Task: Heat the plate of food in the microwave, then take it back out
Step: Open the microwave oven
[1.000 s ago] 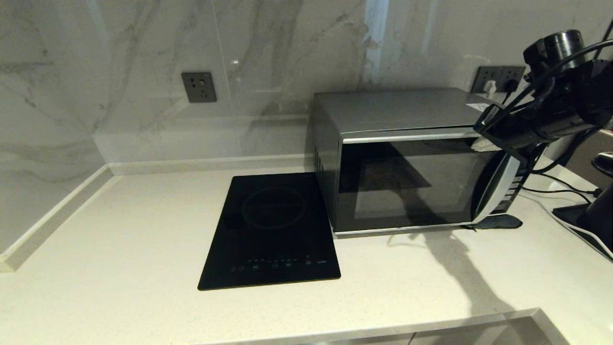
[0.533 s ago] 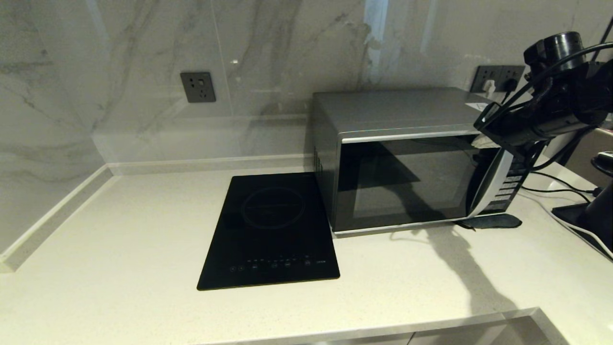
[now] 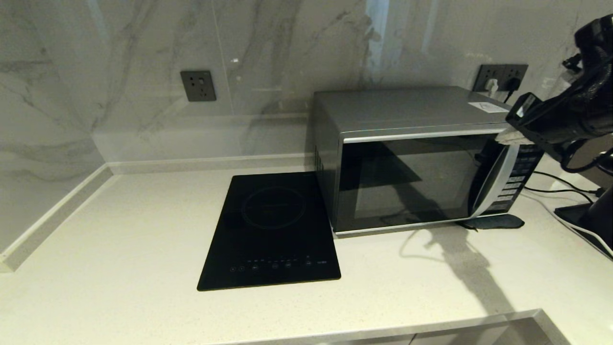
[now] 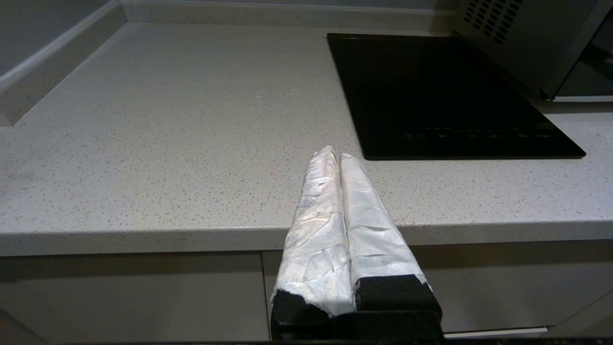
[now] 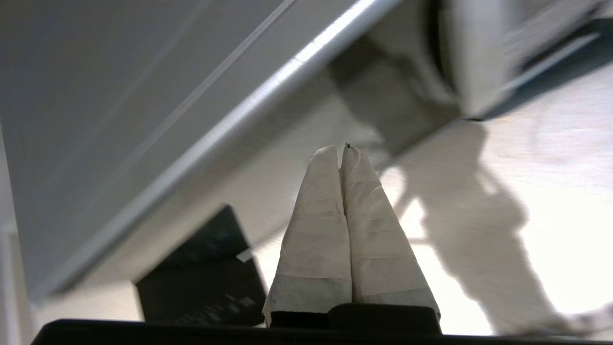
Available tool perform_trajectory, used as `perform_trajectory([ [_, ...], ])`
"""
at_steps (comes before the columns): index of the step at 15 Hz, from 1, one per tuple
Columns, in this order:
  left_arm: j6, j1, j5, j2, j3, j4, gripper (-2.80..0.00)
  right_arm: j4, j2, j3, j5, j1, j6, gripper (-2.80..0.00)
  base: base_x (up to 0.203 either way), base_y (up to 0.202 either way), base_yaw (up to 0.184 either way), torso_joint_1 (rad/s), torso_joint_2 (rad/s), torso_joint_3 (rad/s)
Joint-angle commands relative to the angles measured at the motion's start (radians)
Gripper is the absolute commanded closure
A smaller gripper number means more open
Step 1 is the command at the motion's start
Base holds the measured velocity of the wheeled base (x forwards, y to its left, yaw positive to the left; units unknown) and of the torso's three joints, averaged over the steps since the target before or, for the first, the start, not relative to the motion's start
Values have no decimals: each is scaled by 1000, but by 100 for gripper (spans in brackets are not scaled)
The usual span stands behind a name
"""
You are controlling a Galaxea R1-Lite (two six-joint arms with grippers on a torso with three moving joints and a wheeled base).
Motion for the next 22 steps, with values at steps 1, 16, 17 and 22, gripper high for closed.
perform_trajectory([
  [1, -1, 0, 0, 2, 0, -1, 0, 59, -155, 43, 4, -29, -79, 0, 0, 0, 0, 0, 0, 0],
  [16, -1, 0, 0, 2, 0, -1, 0, 424, -452, 49, -125, -273, -546, 0, 0, 0, 0, 0, 0, 0],
  [17, -1, 0, 0, 2, 0, -1, 0, 425, -445, 52, -83, -279, -544, 0, 0, 0, 0, 0, 0, 0],
  [22, -1, 0, 0, 2, 0, -1, 0, 373, -404, 76, 317, -381, -217, 0, 0, 0, 0, 0, 0, 0],
])
